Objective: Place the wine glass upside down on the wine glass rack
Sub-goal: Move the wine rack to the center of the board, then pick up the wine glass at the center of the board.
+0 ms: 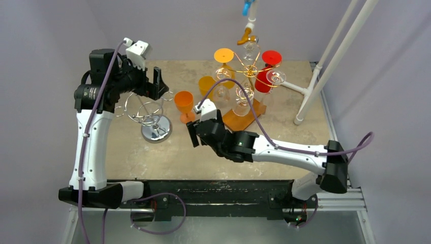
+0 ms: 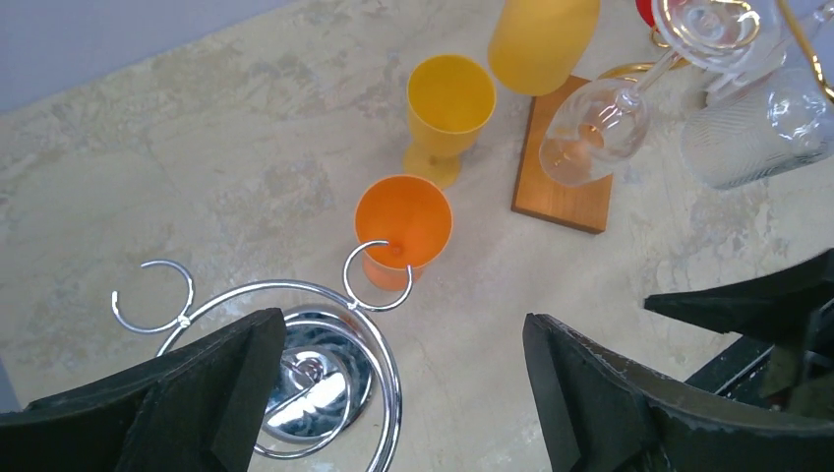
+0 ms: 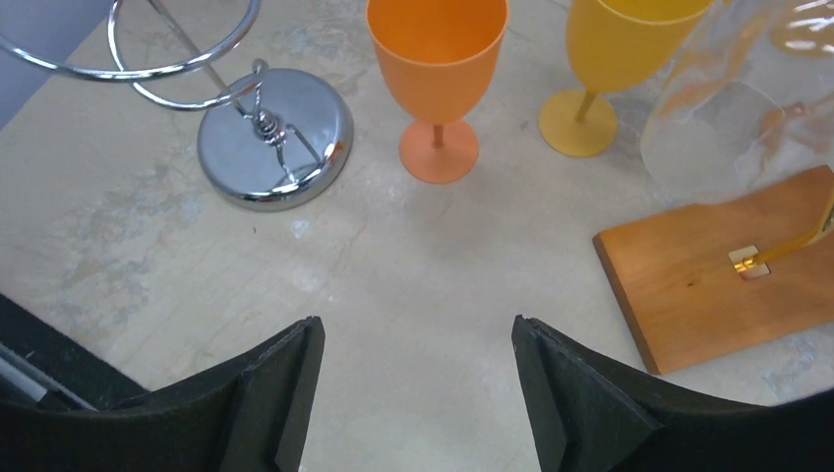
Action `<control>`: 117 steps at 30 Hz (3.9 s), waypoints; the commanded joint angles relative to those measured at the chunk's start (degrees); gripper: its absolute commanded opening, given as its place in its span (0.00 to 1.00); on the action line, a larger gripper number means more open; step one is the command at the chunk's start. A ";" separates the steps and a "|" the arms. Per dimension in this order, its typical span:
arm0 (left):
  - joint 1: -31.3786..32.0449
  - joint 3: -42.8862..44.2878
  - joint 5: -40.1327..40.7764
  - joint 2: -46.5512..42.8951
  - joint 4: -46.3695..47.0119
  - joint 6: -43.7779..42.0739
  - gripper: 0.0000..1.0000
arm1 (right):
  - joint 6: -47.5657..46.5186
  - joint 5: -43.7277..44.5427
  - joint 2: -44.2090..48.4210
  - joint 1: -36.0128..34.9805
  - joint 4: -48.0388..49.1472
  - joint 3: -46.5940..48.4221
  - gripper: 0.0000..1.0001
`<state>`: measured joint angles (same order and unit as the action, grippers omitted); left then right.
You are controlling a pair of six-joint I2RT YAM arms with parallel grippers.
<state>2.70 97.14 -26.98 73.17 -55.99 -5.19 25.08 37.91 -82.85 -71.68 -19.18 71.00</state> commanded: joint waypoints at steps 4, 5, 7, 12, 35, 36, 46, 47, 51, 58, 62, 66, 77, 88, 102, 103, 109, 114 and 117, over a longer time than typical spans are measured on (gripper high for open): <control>-0.11 6.15 4.35 -0.34 -5.46 -0.16 1.00 | -5.39 -4.83 -8.24 7.95 7.63 10.04 0.78; -0.12 6.33 4.99 -0.30 -5.48 -0.31 1.00 | -5.23 -5.01 -9.58 8.52 7.46 11.30 0.78; -0.13 6.04 6.06 -0.38 -4.98 -0.48 1.00 | -4.27 -4.79 -12.12 9.04 7.17 13.80 0.77; -0.15 5.54 8.04 -0.43 -3.93 -1.56 1.00 | -0.37 -0.14 -17.34 9.02 7.96 17.11 0.76; -0.15 4.70 7.45 -1.13 -2.83 -2.26 1.00 | 5.09 10.25 -30.88 10.82 11.23 26.83 0.72; -0.15 4.71 7.43 -1.18 -2.86 -2.40 1.00 | 5.15 10.52 -31.22 10.81 11.86 26.70 0.71; -0.15 3.02 7.49 -2.04 -2.73 -3.55 1.00 | 6.39 11.90 -33.33 10.82 15.05 26.49 0.66; -0.15 2.93 7.48 -2.18 -2.68 -3.64 1.00 | 6.60 11.96 -33.21 10.79 15.20 26.09 0.66; -0.15 2.36 7.65 -2.41 -2.40 -3.78 1.00 | 7.32 11.32 -32.51 10.78 16.48 24.33 0.66; -0.13 1.44 8.13 -2.85 -2.06 -3.91 1.00 | 7.70 10.53 -33.85 10.85 16.03 25.53 0.63; -0.15 1.38 8.18 -3.11 -2.04 -4.10 1.00 | 8.65 9.86 -35.31 10.78 15.26 26.32 0.62; -0.15 1.69 8.35 -3.12 -2.17 -4.44 1.00 | 9.24 9.21 -36.31 10.78 15.09 26.47 0.62; -0.15 2.30 8.55 -3.72 -2.46 -4.55 1.00 | 11.63 9.89 -31.26 9.69 15.50 18.96 0.41; -0.15 2.94 7.71 -3.47 -2.50 -3.87 1.00 | 14.76 7.48 -26.15 8.24 16.79 10.29 0.27; -0.15 1.54 5.80 -3.24 -3.15 -4.19 1.00 | 13.48 6.56 -19.58 6.97 22.02 3.17 0.00; -0.15 1.38 5.54 -3.26 -3.28 -4.28 1.00 | 12.97 6.70 -18.76 6.54 22.65 2.23 0.00; -0.14 1.10 2.42 -3.21 -4.14 -4.35 1.00 | 9.58 11.27 -10.61 1.01 23.19 -2.33 0.00; -0.11 1.09 -1.41 -2.79 -5.84 -5.07 1.00 | 8.46 13.22 0.06 -2.80 21.73 -8.24 0.00; -0.15 2.36 -3.63 -2.38 -7.71 -6.08 1.00 | 8.57 13.92 6.69 -5.38 17.98 -10.37 0.00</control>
<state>2.66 98.10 -26.70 70.65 -60.42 -10.35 34.35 47.33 -84.12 -75.18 0.71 62.46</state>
